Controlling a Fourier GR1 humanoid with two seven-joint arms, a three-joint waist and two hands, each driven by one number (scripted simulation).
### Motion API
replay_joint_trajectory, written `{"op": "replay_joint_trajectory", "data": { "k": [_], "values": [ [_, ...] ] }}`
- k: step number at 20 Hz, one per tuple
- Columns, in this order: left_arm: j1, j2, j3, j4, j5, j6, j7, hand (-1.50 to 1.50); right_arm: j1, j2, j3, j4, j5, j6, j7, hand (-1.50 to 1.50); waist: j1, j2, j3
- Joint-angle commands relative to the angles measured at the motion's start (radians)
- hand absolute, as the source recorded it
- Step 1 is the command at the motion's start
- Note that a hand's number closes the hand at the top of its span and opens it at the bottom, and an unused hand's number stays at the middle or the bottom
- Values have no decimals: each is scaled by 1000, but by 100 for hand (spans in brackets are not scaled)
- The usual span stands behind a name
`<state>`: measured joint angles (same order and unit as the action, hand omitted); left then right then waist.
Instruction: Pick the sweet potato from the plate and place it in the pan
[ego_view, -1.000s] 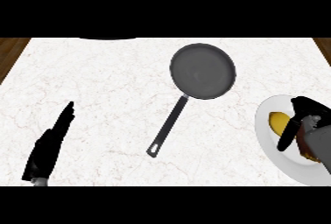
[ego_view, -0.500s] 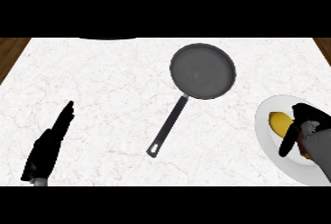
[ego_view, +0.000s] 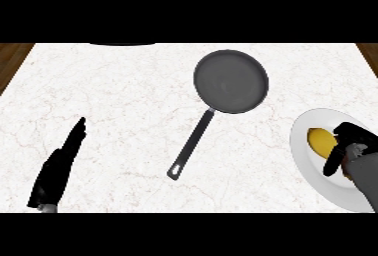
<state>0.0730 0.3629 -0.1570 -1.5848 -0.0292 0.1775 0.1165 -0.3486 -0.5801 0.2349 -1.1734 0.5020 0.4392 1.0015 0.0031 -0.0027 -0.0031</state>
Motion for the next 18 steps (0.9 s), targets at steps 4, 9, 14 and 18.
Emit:
{"op": "replay_joint_trajectory", "data": {
  "k": [4, 9, 14, 18],
  "values": [
    [55, -19, 28, -11, -13, -35, -28, 0, 70, 31, -79, -27, 37, -20, 5, 150, -3, 1, 3],
    [5, -25, 37, -37, -20, -51, 52, 0, 26, 122, -96, 59, 80, -86, -18, 150, 3, 3, 3],
    [44, -26, 49, -89, -14, -88, 58, 0, 118, 79, -120, -62, 121, -102, -91, 150, 0, 1, 3],
    [36, -31, 63, -44, -38, -75, 18, 0, 147, 120, -136, -178, 113, -186, -168, 150, -4, 0, 3]
  ]
}}
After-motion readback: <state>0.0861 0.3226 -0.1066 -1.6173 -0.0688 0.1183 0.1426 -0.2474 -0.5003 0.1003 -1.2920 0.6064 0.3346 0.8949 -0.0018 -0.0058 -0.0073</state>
